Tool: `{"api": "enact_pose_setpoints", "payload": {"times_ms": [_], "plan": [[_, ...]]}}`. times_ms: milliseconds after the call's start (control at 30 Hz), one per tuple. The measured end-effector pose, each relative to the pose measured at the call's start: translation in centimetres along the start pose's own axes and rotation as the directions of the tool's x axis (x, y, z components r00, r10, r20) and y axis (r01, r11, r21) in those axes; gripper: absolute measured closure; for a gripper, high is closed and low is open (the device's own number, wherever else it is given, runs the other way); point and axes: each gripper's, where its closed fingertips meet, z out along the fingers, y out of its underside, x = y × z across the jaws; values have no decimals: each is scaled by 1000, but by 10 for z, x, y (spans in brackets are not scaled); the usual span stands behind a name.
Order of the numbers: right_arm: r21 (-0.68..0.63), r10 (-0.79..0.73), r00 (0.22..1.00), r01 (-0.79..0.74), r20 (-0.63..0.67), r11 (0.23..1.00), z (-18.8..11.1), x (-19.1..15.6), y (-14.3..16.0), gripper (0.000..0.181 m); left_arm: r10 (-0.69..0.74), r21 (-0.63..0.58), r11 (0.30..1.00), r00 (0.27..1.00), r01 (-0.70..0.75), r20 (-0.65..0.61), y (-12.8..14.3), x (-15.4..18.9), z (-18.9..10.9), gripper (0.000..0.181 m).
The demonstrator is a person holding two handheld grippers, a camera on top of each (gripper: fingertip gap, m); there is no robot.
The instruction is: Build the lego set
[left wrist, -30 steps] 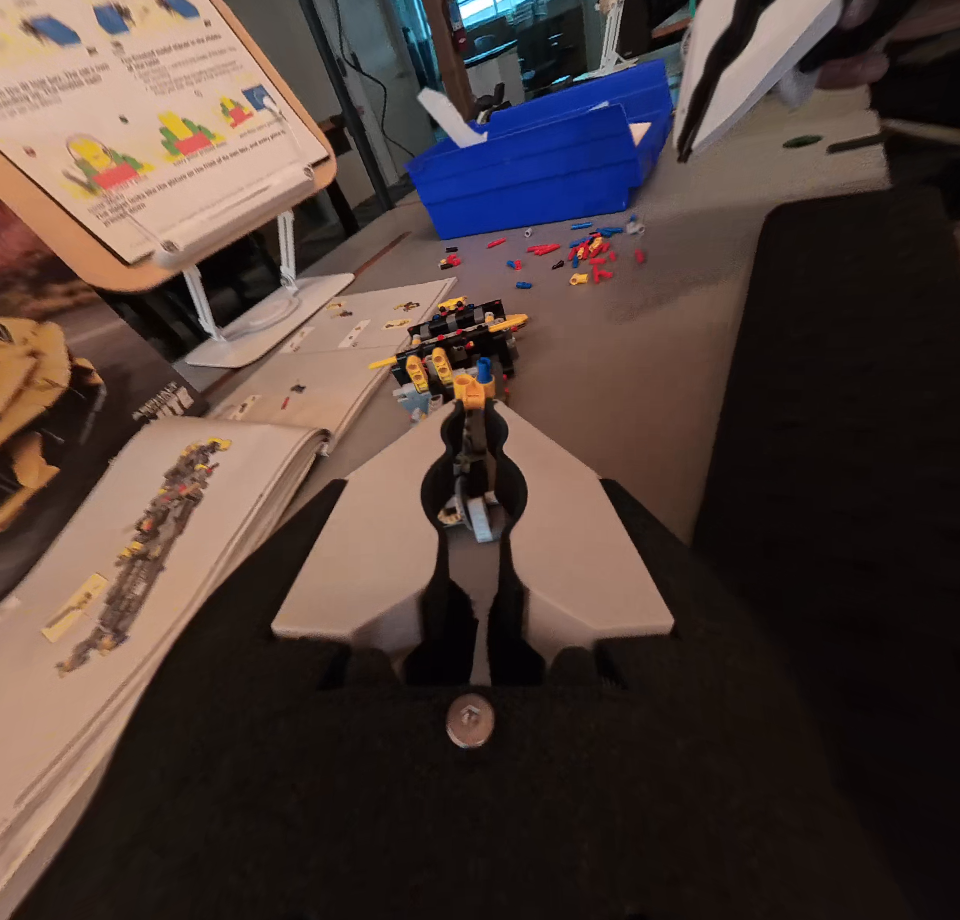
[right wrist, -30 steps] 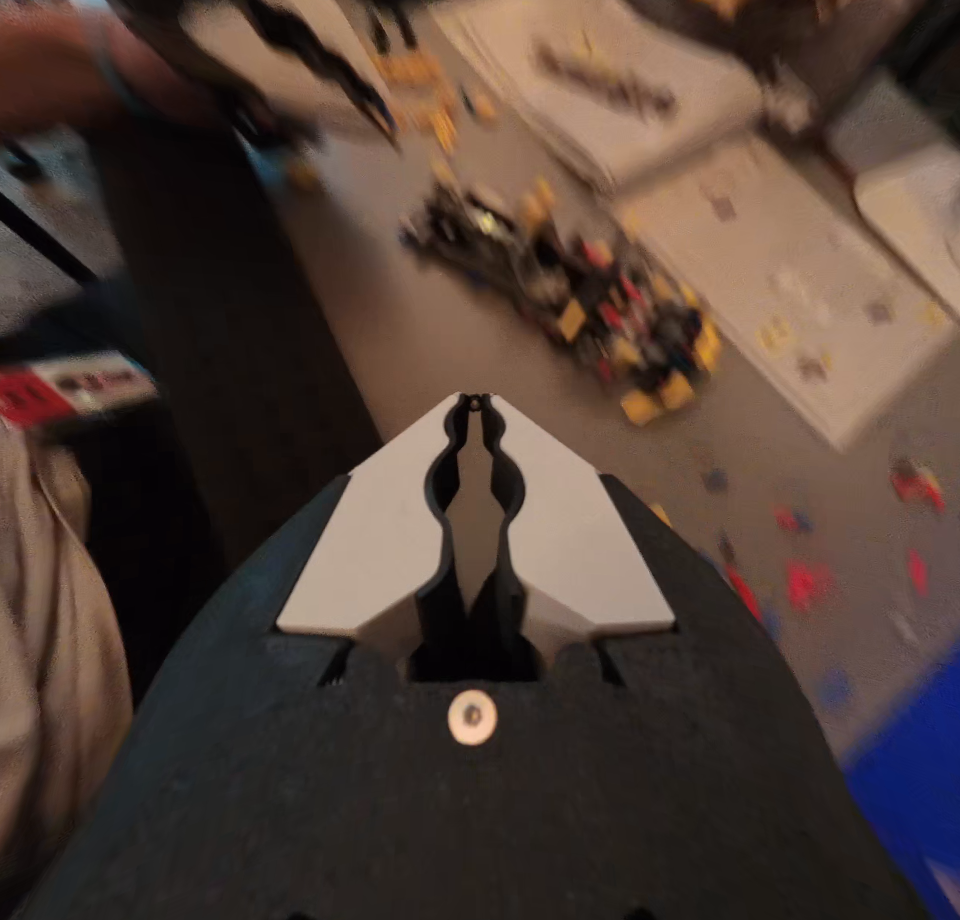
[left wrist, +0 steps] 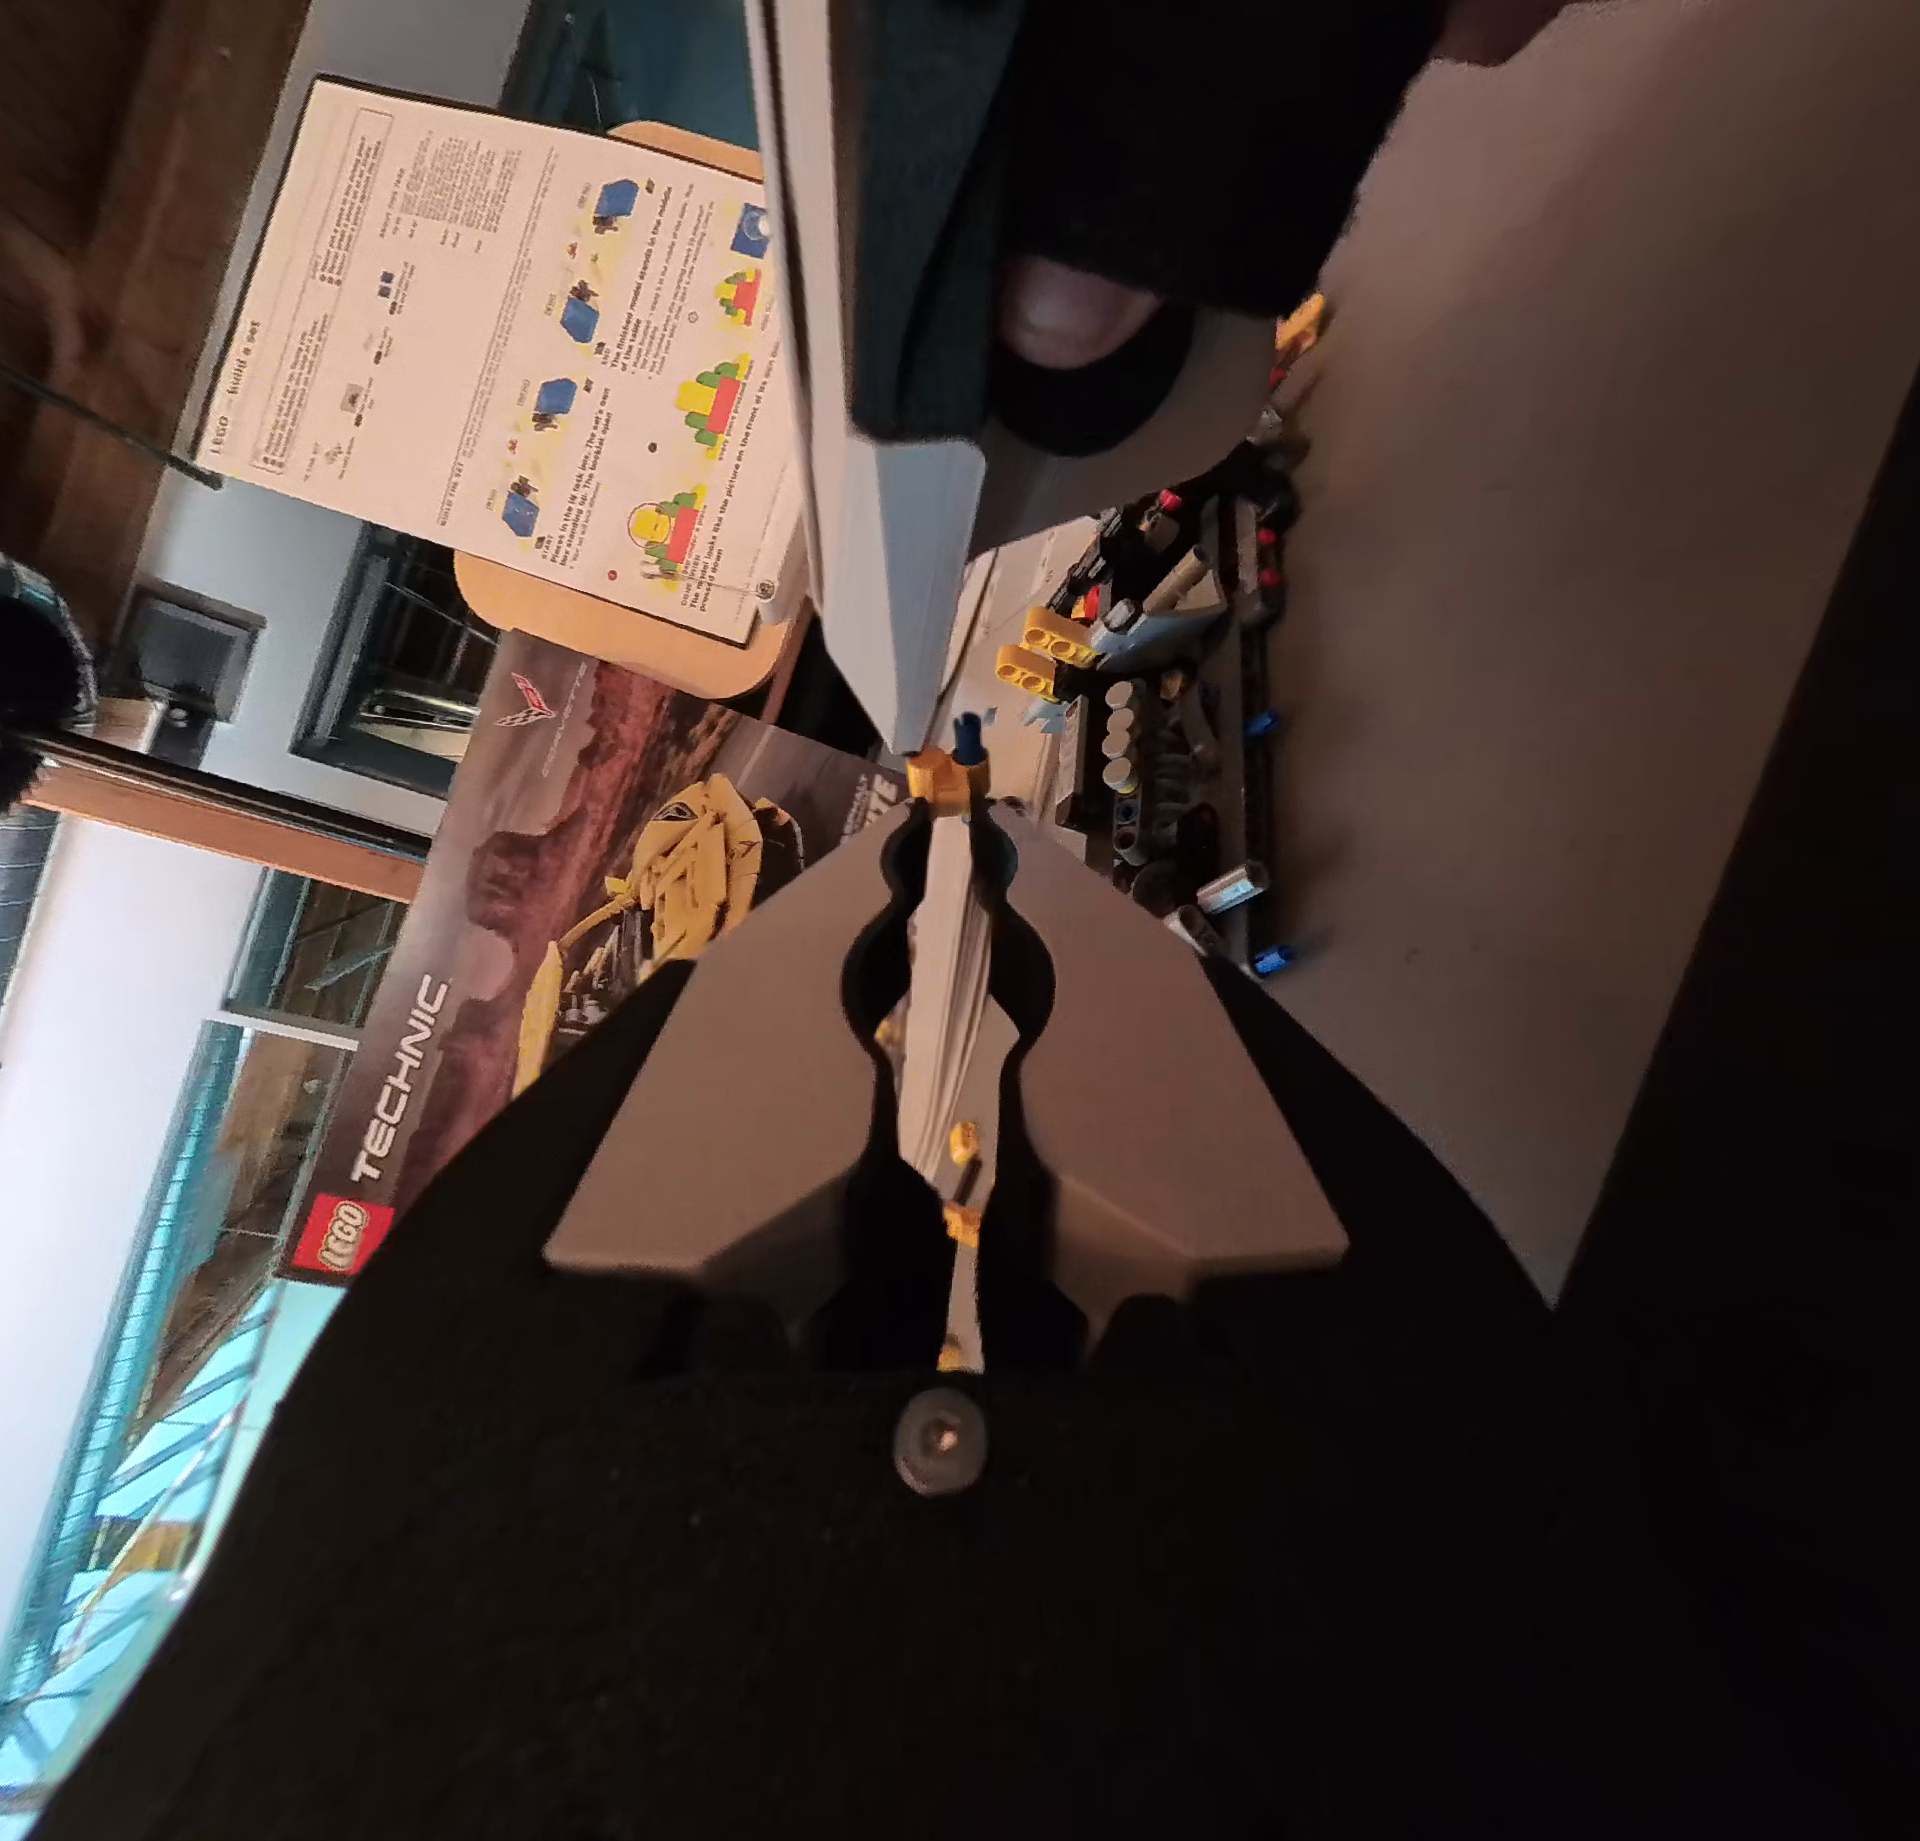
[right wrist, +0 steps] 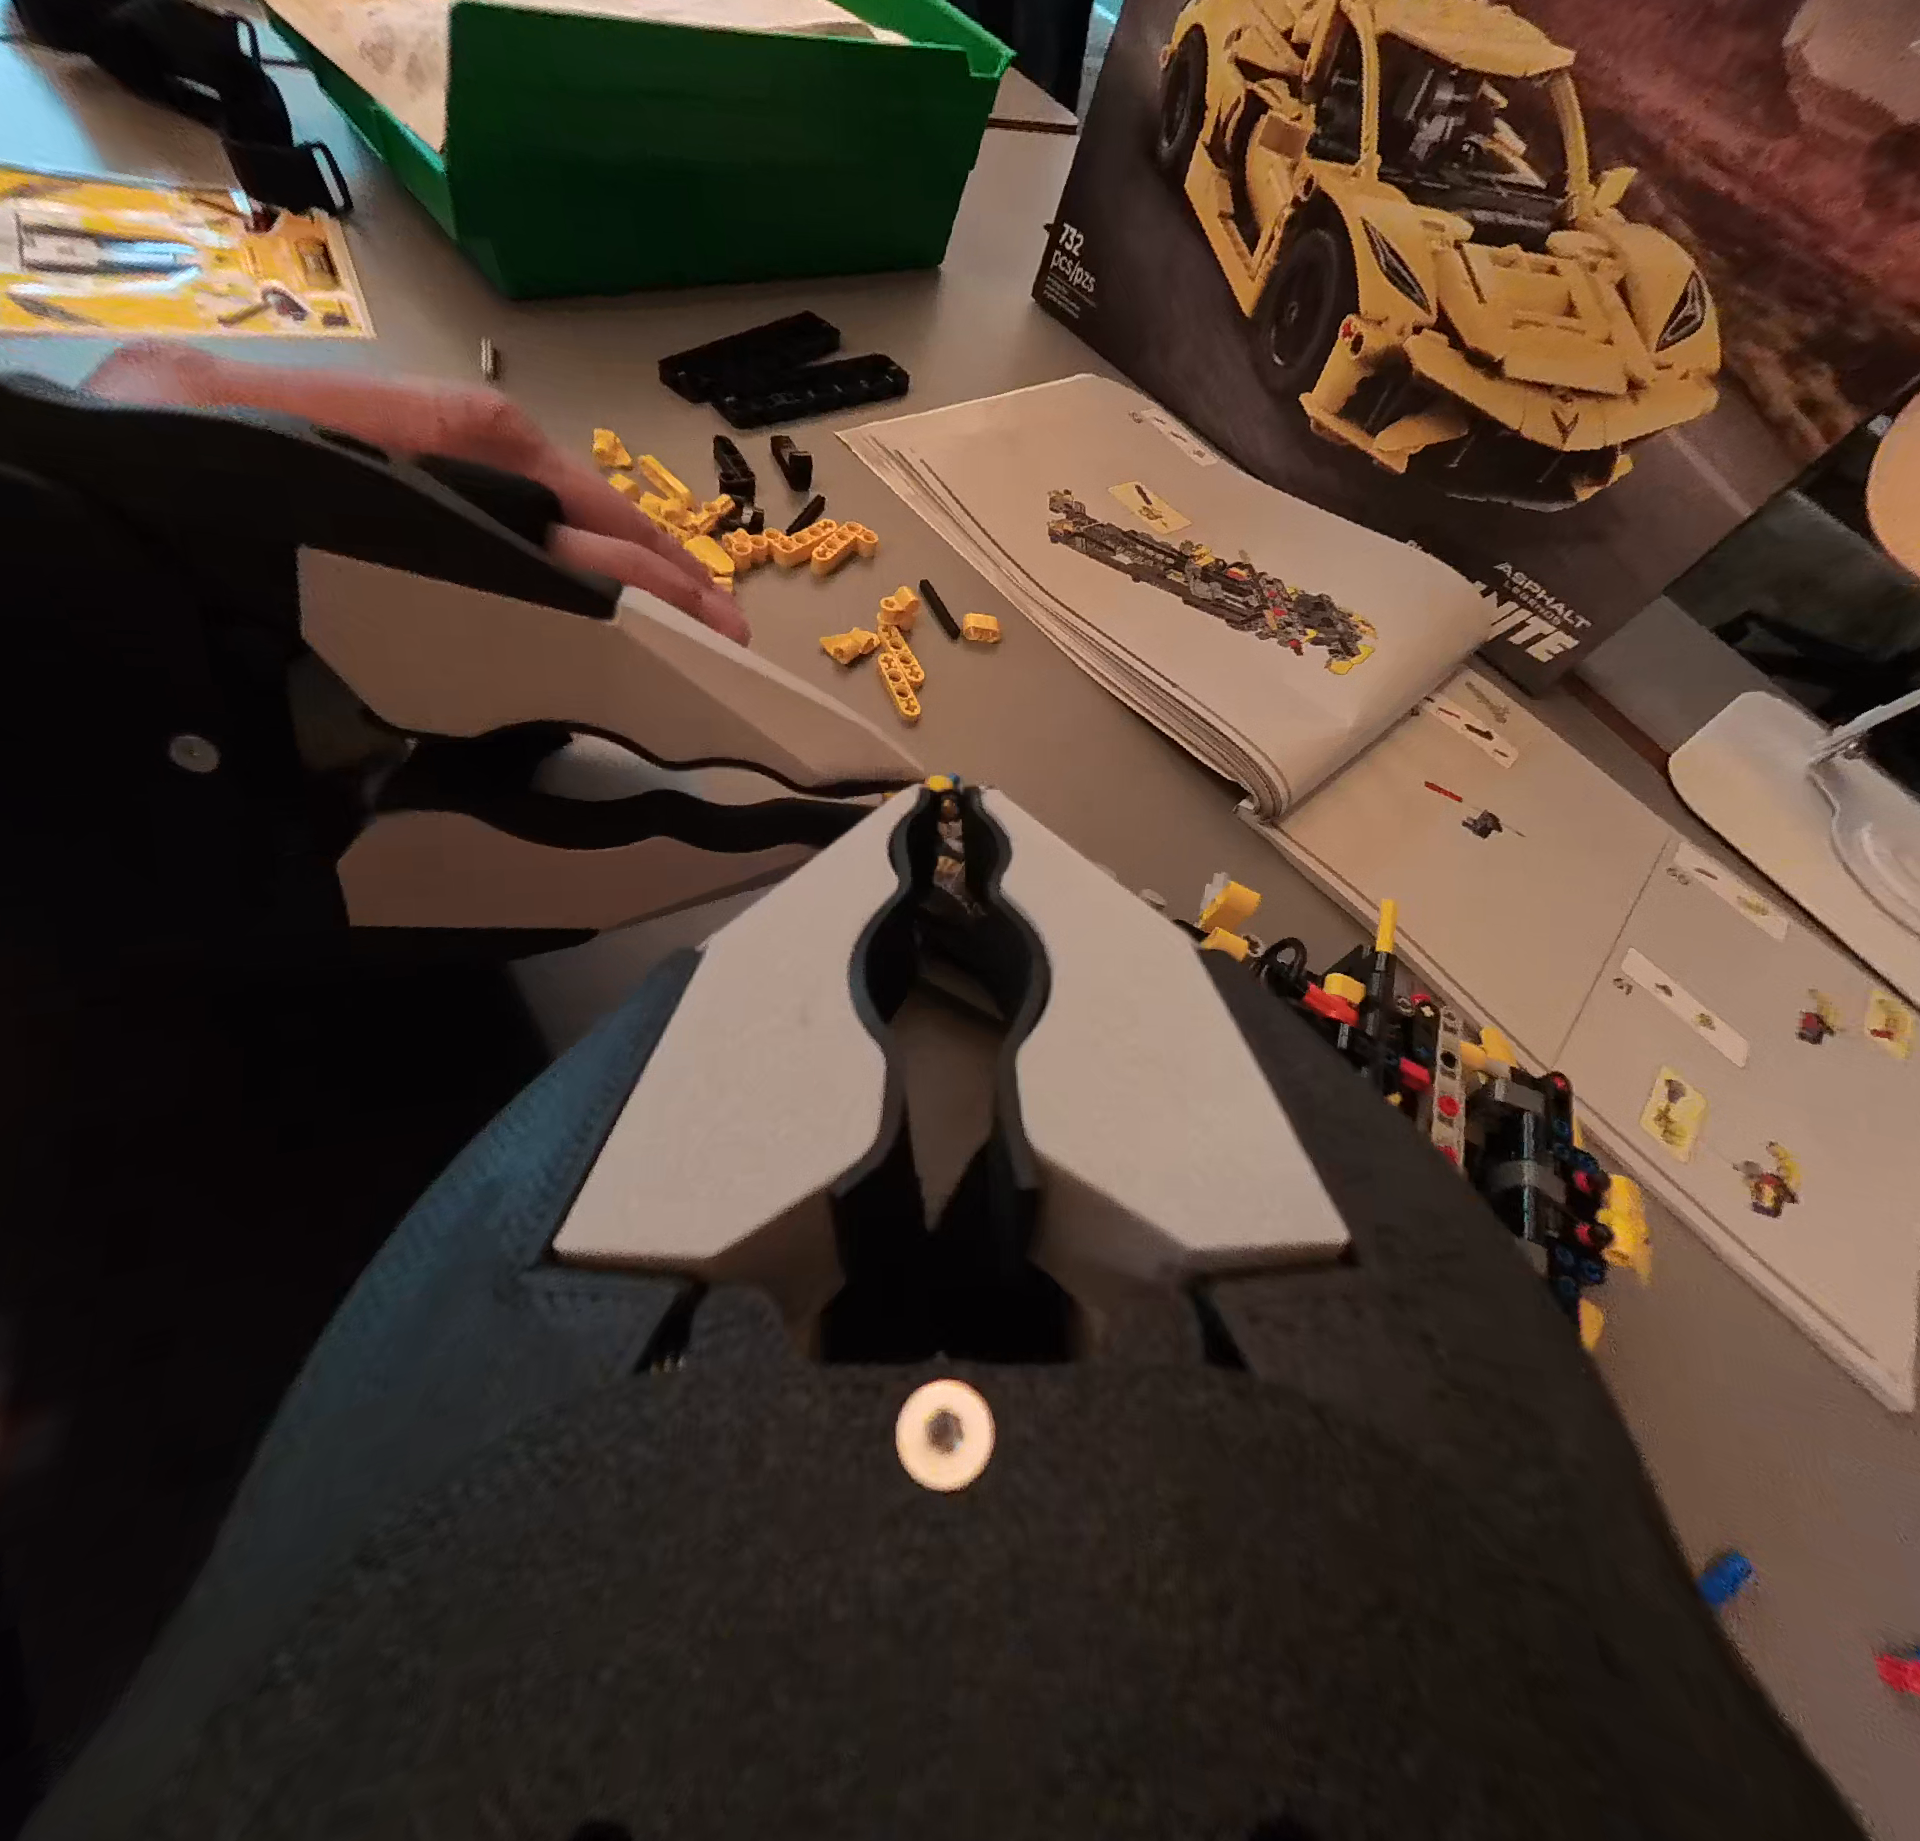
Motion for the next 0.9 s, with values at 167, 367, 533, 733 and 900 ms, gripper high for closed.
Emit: {"api": "enact_pose_setpoints", "payload": {"times_ms": [167, 367, 533, 733, 900], "plan": [[-4, -66, 998, 67, 20, 998, 0, -3, 1, 177, 33, -4, 999, 999, -33, 25, -1, -2, -1, 173], [60, -158, 987, 157, 6, 986, -2, -3, -6, 178, 31, 17, 999, 998, -32, 55, -4, -8, -4, 173], [201, -233, 972, 226, 10, 953, -10, -7, -20, 178, 55, 43, 997, 990, -61, 133, -13, -19, -12, 173], [232, 25, 968, -85, 251, 969, -14, -10, -21, 177, 168, 35, 984, 967, -178, 190, -20, -18, -16, 174], [132, -34, 962, -2, 272, 991, -12, -9, -11, 177, 283, 0, 958, 940, -288, 190, -19, -9, -13, 175]]}}
